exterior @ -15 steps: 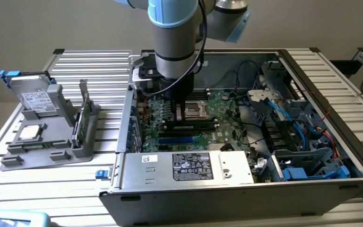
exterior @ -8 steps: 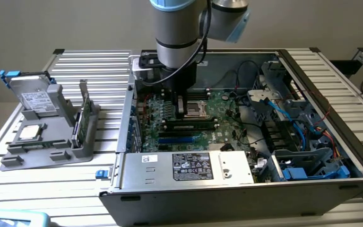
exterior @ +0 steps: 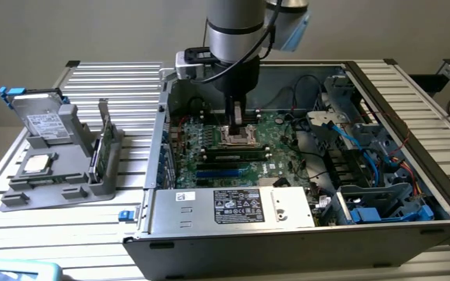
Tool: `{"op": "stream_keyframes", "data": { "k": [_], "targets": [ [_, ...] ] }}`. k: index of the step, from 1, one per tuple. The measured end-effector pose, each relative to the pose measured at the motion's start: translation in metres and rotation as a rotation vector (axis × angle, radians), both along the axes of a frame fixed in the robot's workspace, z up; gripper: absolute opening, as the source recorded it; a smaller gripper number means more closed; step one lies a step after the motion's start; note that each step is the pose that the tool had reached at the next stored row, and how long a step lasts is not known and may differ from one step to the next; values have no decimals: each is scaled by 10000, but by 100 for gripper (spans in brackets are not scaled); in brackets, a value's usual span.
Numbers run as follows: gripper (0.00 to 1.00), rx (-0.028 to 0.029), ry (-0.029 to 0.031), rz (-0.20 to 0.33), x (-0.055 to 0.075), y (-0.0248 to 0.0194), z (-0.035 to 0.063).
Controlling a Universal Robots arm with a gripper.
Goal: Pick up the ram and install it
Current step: 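Press down the ram until it locks into place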
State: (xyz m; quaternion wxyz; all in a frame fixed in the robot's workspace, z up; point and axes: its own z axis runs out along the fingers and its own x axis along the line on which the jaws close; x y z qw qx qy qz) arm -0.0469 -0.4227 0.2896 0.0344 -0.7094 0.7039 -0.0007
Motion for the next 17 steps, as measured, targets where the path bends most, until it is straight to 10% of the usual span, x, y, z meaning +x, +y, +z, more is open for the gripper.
{"op": "stream_keyframes", "data": {
  "k": [17],
  "targets": [
    [11, 0, 47, 0, 187, 0, 137]
  ]
}}
